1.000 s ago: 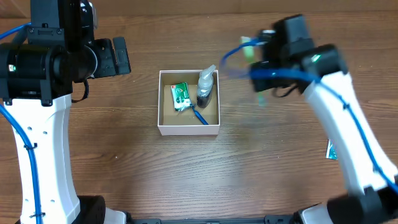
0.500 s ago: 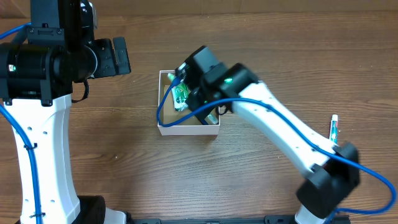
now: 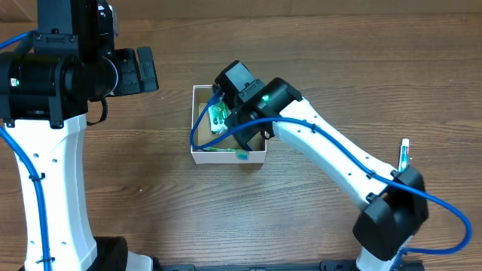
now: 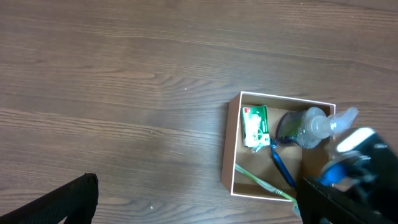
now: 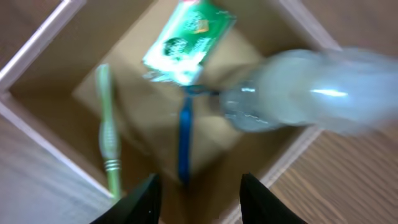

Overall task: Pack container
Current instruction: 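Carry the green toothbrush into the box and release, right gripper, then grasp the teal Colgate toothpaste tube with the right gripper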

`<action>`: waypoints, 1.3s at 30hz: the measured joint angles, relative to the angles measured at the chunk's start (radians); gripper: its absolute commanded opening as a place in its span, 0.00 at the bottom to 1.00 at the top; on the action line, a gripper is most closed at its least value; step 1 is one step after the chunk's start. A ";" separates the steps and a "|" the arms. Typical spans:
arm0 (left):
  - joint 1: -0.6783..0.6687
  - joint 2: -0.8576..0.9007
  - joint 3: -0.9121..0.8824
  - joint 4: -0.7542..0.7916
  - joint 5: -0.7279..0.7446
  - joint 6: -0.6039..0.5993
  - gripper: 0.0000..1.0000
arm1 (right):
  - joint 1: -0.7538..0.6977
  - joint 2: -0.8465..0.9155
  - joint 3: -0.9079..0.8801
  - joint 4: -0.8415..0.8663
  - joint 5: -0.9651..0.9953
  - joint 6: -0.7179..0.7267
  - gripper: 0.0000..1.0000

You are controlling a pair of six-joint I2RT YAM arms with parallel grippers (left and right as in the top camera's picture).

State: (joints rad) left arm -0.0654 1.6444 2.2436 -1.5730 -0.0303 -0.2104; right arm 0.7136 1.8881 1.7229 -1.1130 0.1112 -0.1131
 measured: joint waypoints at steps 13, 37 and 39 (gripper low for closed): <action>0.000 0.000 0.000 -0.002 0.000 0.000 1.00 | -0.095 -0.328 0.044 -0.197 0.050 0.175 0.11; 0.000 0.000 0.000 -0.002 0.000 0.000 1.00 | -1.067 -0.306 -0.252 -0.130 -0.019 0.374 0.78; 0.000 0.000 0.000 -0.002 0.000 0.000 1.00 | -1.090 -0.303 -0.375 -0.033 -0.027 0.357 0.84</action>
State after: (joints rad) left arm -0.0654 1.6444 2.2436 -1.5749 -0.0303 -0.2104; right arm -0.3767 1.5848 1.3479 -1.1458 0.0845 0.2443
